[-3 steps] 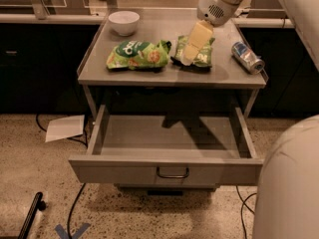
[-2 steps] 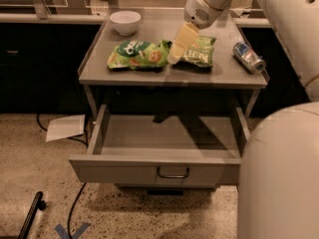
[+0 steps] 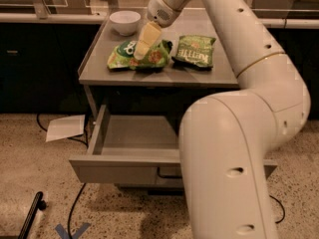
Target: Place green rice chip bag into top drawer
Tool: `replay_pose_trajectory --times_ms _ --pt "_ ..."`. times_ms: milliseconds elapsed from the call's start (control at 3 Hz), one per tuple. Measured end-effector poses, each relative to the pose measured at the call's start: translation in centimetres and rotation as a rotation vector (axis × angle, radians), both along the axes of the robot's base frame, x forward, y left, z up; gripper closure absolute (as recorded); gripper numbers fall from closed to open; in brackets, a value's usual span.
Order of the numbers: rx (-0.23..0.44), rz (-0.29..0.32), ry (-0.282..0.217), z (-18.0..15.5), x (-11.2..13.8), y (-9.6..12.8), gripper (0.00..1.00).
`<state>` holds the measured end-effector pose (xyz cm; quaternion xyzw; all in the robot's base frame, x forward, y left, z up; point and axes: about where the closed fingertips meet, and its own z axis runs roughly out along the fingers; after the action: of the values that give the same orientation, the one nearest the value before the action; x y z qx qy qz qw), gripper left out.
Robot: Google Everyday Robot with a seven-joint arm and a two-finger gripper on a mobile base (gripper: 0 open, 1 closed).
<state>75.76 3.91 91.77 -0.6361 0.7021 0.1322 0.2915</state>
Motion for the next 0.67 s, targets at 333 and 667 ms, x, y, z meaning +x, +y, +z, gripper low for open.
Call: replay_pose_trajectory --times_ms 333,667 --pt "-0.007 0.011 0.02 -2.0 1.5 2.4 0.0" --pt "-0.039 -0.023 0.089 -6.0 2.5 2.2 0.0"
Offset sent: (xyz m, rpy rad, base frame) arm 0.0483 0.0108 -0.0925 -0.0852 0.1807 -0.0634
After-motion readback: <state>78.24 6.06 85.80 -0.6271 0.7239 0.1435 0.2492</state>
